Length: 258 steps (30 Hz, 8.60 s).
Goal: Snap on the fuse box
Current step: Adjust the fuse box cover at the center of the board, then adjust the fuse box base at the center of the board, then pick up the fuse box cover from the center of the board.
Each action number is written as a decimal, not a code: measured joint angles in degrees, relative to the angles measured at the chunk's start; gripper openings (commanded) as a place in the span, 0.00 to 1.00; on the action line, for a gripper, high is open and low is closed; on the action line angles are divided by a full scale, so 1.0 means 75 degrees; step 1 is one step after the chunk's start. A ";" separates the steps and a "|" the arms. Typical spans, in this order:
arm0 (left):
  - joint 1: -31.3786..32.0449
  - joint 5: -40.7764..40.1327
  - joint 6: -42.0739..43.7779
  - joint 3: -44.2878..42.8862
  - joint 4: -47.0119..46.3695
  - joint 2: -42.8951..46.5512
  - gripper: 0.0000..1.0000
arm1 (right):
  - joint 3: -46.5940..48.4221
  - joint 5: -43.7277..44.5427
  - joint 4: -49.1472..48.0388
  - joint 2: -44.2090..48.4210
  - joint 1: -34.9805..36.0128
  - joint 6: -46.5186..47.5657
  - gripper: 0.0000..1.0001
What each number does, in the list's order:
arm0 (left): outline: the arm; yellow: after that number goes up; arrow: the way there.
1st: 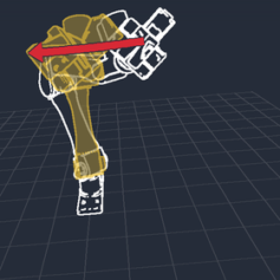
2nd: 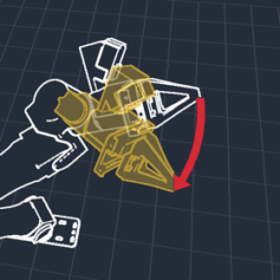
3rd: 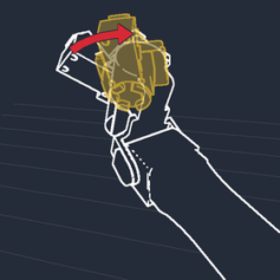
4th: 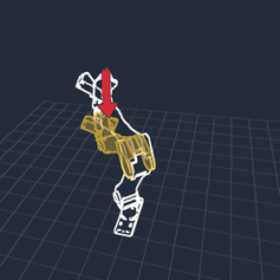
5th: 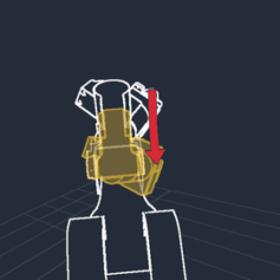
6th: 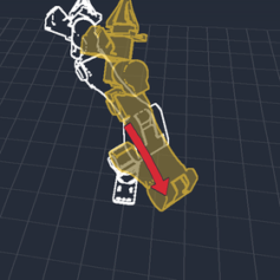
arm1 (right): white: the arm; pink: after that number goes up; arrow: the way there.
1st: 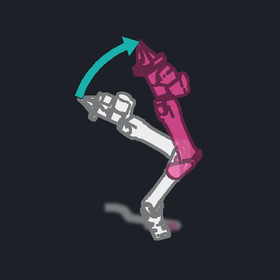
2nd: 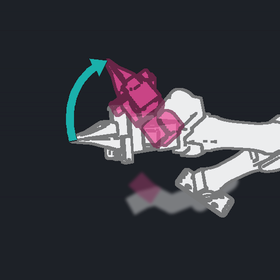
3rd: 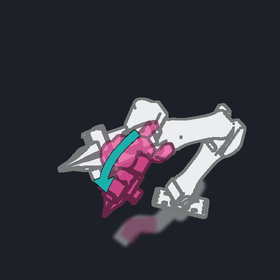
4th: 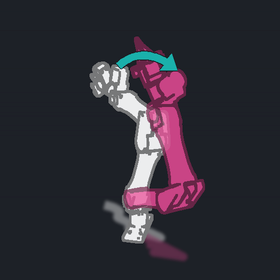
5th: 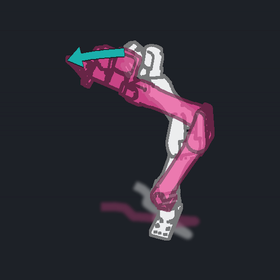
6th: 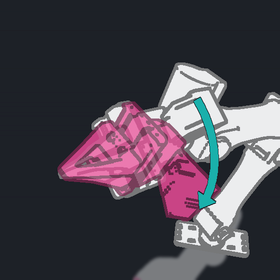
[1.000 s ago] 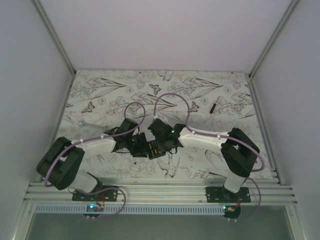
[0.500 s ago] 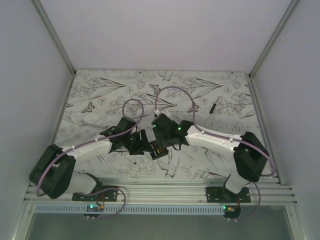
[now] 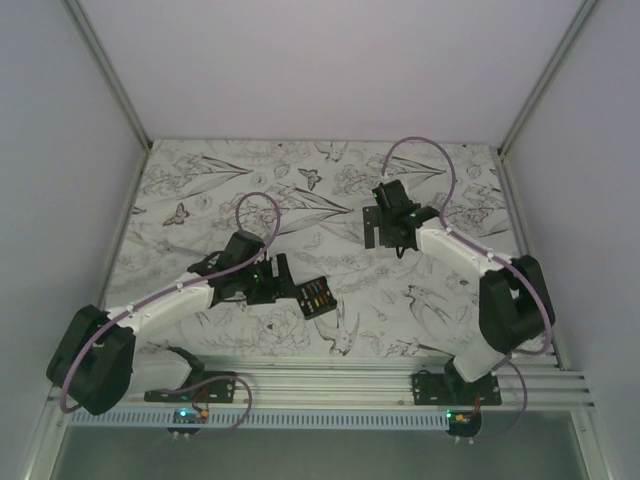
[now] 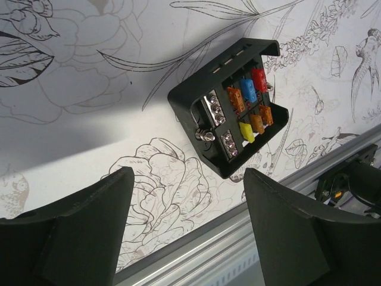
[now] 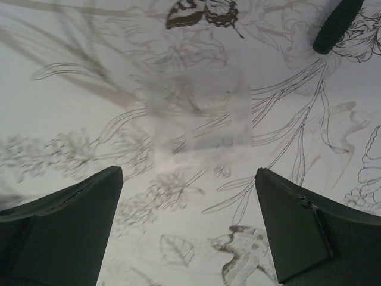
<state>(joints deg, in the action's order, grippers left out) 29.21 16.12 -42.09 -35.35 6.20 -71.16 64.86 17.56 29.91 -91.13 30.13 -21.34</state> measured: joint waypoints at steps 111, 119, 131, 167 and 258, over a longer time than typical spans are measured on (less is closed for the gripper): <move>0.2084 -0.2871 0.3226 -0.4814 0.2034 -0.4124 0.43 | -0.3267 -0.1020 -0.1282 0.2422 -0.0452 -0.2285 1.00; 0.2084 -0.2634 0.3363 -0.4951 0.2186 -0.4625 0.30 | -0.3337 -0.1099 -0.1343 0.2428 -0.0452 -0.2250 1.00; 0.1411 -0.2716 0.2361 -0.4960 0.2288 -0.4634 0.09 | -0.3331 -0.1131 -0.1448 0.2244 -0.0452 -0.2250 1.00; 0.0580 -0.2812 0.0076 -0.1775 0.2509 -0.0705 0.77 | 0.1247 -0.1192 -0.1498 -0.2544 -0.0108 -0.0178 0.98; 0.0615 -0.2780 0.0475 -0.0673 0.1766 0.0484 0.80 | -0.0769 0.1105 0.1201 -0.0670 0.0743 -0.5333 0.81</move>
<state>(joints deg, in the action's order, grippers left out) 33.82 -4.73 -38.52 -40.40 19.44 -67.53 59.09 25.85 38.92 -96.16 35.70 -61.34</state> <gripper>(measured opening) 0.846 0.922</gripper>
